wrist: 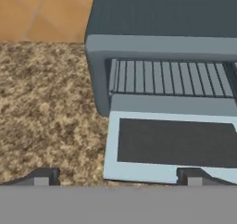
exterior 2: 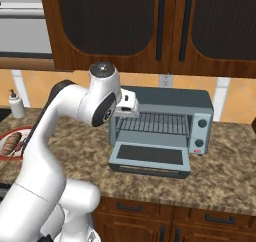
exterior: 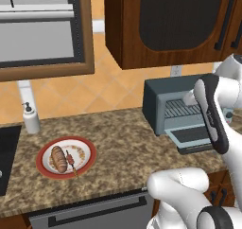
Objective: Pick up the kebab skewer and baguette bread, and place them inside the toaster oven. Close the toaster oven door and start by setting the timer.
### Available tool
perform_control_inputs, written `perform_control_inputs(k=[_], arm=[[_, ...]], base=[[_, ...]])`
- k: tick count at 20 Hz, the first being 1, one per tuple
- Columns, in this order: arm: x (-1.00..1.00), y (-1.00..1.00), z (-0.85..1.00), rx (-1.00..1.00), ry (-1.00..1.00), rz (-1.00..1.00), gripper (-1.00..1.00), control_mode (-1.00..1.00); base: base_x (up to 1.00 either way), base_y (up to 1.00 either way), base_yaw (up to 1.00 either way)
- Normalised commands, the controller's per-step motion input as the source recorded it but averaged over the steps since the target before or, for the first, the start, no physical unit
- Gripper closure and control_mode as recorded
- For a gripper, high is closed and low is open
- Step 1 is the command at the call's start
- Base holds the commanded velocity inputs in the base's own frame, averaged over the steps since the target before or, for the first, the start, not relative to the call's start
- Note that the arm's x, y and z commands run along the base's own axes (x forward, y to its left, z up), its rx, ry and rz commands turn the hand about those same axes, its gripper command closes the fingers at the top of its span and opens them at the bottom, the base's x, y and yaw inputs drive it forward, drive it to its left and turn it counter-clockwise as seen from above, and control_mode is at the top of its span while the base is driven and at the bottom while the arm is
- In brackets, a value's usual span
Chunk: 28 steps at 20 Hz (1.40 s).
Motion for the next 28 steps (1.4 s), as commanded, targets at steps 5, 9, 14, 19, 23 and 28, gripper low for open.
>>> perform_control_inputs(k=[5, 9, 14, 19, 23, 28], arm=[[0.11, -0.79, -0.29, 0.01, -0.32, 0.03, -1.00, -1.00], [0.30, -0.57, -0.31, 0.00, -0.29, 0.00, -1.00, -1.00], [0.15, -0.48, -0.38, 0.00, -0.17, 0.00, -1.00, -1.00], [0.14, -0.05, -0.12, 0.00, -0.03, -0.04, -1.00, -1.00], [0.38, -0.01, -0.04, 0.00, -0.08, -0.01, -1.00, -1.00], [0.38, 0.00, -0.08, 0.01, -0.11, 0.00, -1.00, -1.00]], base=[[0.00, 0.00, 0.00], [0.00, 0.00, 0.00], [0.00, 0.00, 0.00], [0.00, 0.00, 0.00], [0.00, 0.00, 0.00], [0.00, 0.00, 0.00]])
